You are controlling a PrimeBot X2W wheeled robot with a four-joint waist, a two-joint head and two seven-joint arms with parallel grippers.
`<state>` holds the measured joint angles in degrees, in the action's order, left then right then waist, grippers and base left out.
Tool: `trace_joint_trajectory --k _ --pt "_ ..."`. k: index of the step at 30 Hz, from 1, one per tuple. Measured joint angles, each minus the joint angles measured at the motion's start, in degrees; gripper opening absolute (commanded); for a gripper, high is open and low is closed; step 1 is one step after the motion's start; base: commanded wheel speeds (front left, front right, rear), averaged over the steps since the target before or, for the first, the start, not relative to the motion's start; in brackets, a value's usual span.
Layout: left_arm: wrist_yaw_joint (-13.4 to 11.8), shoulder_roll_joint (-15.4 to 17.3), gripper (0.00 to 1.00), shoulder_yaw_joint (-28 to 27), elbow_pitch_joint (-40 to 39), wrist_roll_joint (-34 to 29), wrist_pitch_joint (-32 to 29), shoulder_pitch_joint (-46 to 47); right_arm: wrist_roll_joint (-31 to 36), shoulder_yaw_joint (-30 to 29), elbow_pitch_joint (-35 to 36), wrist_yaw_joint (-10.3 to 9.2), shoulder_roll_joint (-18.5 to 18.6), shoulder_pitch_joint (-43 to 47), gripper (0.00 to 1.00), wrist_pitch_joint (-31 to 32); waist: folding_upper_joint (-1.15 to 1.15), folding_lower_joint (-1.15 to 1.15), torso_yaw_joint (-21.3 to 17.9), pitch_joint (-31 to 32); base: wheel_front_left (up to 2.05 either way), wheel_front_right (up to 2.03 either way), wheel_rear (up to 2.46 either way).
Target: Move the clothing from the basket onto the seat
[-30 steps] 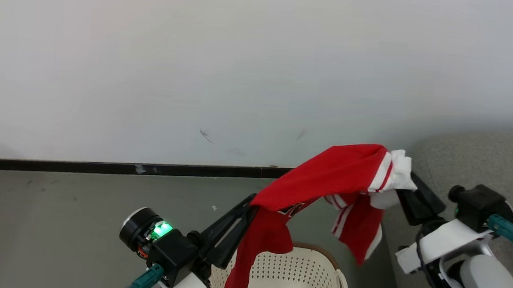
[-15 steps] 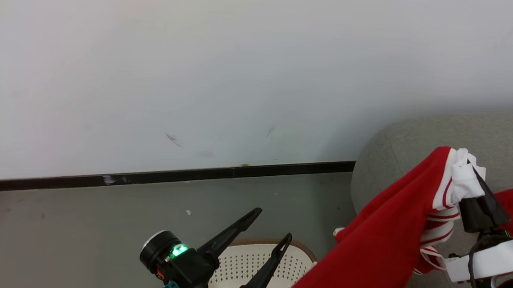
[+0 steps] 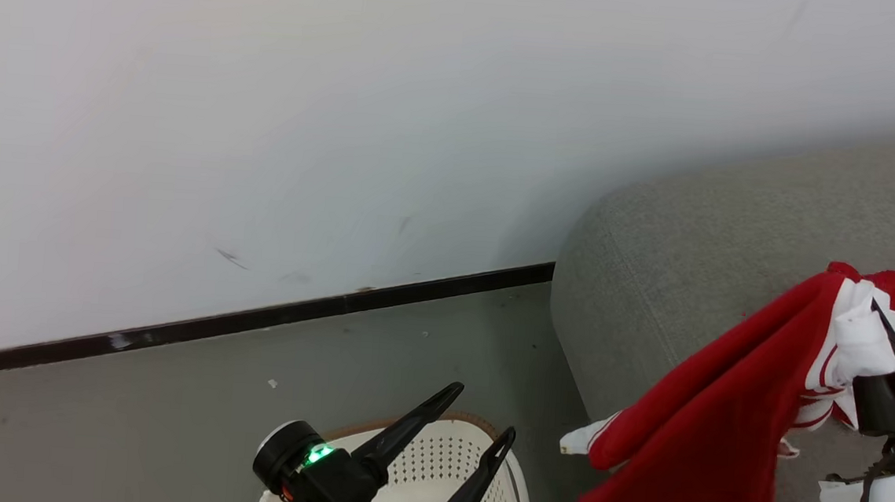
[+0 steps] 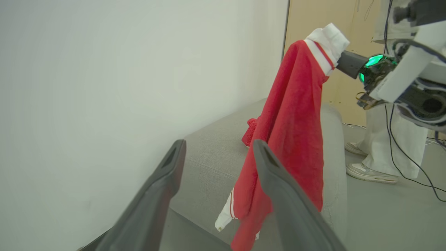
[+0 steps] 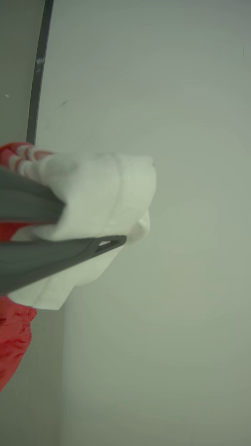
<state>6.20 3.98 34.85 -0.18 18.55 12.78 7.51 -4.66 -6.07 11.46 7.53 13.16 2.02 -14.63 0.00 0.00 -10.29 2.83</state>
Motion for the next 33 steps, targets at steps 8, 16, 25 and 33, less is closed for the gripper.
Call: trace_joint_trajectory --k 8,16,25,33 --pt "0.0 -0.02 1.0 0.0 0.22 -0.01 0.47 -0.05 -0.54 1.14 1.3 0.0 -0.62 1.5 0.0 0.0 0.0 0.0 -3.25 -0.36 0.0 0.0 0.0" --pt "-0.42 -0.04 1.0 -0.53 0.15 -0.66 0.92 -0.11 -4.13 8.59 0.43 0.0 0.38 -1.06 0.0 0.02 0.0 0.0 -6.21 -1.03 0.0 0.0 0.0" --pt "-1.6 0.54 1.0 -1.29 -1.45 -2.52 0.93 -0.11 -10.77 7.76 -4.17 -0.01 4.02 -23.09 0.0 2.74 0.0 0.0 -7.53 -3.34 0.0 0.0 0.0" --pt "-2.29 1.69 1.0 -1.72 -3.74 -4.58 1.0 0.08 -15.4 -1.74 -13.19 -0.01 7.54 -39.99 0.0 7.62 0.0 0.0 -7.14 -5.97 0.0 0.0 0.0"
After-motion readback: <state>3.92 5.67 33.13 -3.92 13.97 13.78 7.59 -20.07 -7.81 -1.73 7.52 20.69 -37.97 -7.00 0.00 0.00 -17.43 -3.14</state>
